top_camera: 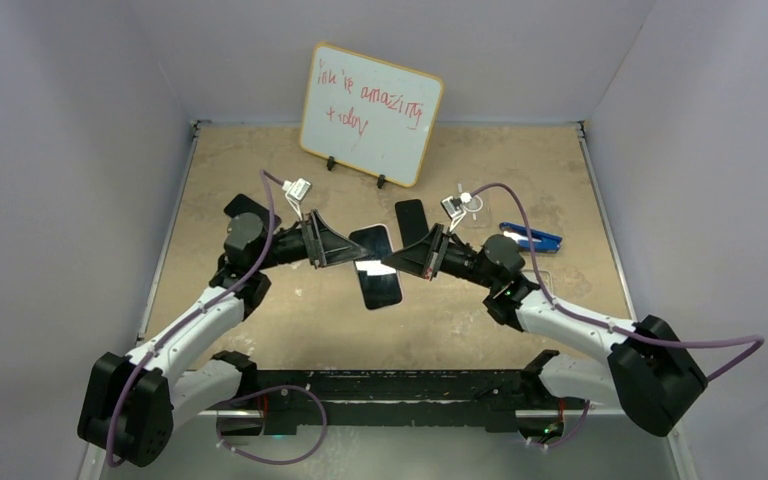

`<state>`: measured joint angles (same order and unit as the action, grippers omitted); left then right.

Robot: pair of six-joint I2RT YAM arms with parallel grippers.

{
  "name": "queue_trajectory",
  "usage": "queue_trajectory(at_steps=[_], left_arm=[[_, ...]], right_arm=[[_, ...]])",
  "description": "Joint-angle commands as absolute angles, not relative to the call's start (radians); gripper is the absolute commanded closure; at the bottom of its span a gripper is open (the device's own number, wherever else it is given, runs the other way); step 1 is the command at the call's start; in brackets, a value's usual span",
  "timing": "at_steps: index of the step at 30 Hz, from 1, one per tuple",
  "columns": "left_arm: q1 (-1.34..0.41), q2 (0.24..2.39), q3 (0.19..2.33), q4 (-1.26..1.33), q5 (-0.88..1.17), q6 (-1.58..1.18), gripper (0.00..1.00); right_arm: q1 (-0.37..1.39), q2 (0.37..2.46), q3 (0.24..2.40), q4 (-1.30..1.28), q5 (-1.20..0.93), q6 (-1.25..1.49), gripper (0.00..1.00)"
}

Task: Put the phone into the phone case

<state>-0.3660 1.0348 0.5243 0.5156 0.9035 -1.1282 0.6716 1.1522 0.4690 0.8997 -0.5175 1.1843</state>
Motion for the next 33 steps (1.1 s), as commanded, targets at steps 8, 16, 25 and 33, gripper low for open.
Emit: queue_trajectory(at_steps=[8, 16, 25, 33], left_arm=[[-0.360, 0.989, 0.519, 0.693, 0.879, -1.246, 1.00], [-0.361, 0.962, 0.626, 0.265, 0.818, -1.017, 1.00], [-0.362, 0.960, 0.573, 0.406, 0.861, -1.150, 0.38], [-0.386, 0.984, 0.425, 0.635, 0.891, -1.279, 0.34]], right_arm=[[0.668, 1.163, 0.455, 1.059, -0.550, 1.232, 1.00], [0.668, 1.175, 0.485, 1.049, -0.542, 1.229, 1.00], [0.667, 1.117, 0.451, 1.091, -0.345, 1.293, 1.00], [0.668, 1.132, 0.473, 1.094, -0.252, 1.302, 1.00]])
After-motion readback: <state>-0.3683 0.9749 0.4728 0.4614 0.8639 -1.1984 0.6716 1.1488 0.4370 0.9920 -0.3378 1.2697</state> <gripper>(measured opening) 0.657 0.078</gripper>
